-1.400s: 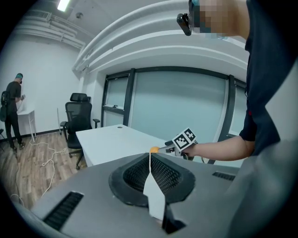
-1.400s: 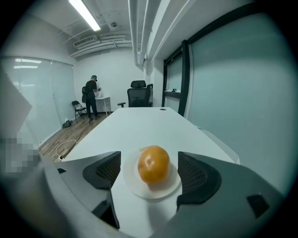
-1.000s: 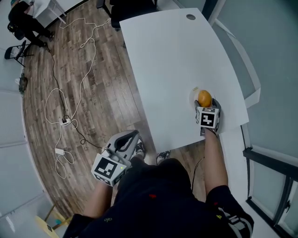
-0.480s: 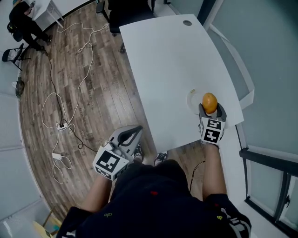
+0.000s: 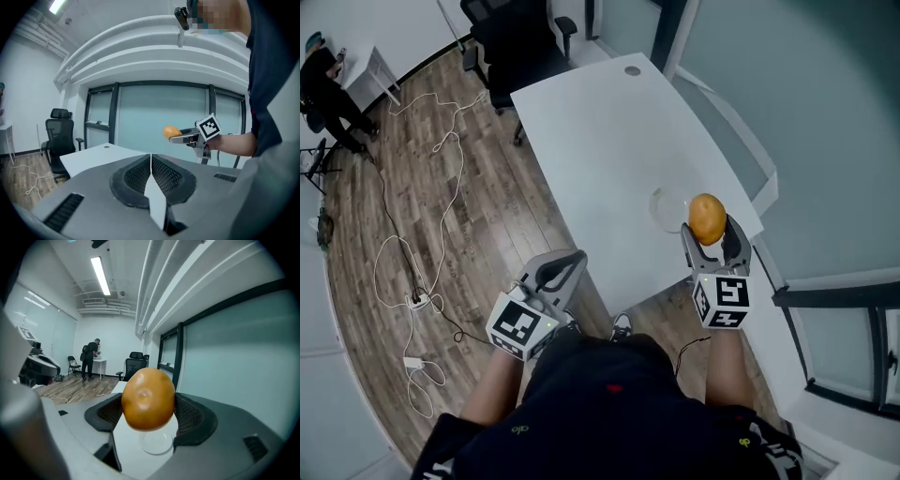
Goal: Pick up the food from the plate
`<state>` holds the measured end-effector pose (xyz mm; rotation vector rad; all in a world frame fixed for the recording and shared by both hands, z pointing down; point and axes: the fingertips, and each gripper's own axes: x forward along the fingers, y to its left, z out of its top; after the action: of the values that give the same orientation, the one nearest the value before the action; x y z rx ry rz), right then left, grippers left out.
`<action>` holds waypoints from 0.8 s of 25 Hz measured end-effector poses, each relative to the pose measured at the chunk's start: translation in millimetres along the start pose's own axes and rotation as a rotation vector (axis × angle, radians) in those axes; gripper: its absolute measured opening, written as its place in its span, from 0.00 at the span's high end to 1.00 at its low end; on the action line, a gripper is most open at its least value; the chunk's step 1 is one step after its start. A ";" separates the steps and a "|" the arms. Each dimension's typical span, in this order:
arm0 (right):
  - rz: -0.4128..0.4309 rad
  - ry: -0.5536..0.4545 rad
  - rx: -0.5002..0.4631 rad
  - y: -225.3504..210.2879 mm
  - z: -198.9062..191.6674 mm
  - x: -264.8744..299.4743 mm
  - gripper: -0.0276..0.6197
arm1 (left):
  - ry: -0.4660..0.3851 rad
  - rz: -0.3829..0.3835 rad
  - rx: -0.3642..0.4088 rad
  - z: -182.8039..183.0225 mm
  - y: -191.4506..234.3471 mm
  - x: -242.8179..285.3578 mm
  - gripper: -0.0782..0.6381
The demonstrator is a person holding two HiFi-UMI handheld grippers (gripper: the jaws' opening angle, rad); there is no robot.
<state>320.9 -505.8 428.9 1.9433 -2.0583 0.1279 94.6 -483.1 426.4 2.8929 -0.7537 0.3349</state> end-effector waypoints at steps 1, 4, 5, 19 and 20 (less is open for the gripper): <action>0.003 -0.015 -0.005 5.2 8.4 -7.2 0.40 | -0.012 -0.008 0.008 5.1 0.1 0.4 0.85; 0.008 -0.047 -0.030 17.2 29.3 -24.8 0.41 | -0.055 -0.017 0.023 23.9 -0.4 0.5 0.85; 0.008 -0.059 -0.044 19.4 35.1 -30.0 0.41 | -0.068 -0.019 0.026 30.3 -1.6 0.7 0.85; -0.042 -0.157 -0.108 8.4 72.8 -63.0 0.41 | -0.116 -0.042 0.098 60.6 -12.4 -6.6 0.85; -0.037 -0.159 -0.111 11.0 72.9 -63.6 0.41 | -0.117 -0.041 0.100 60.1 -13.0 -8.4 0.85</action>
<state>300.6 -463.7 343.5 1.9794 -2.0767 -0.1506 104.6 -479.0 365.3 3.0402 -0.7135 0.2061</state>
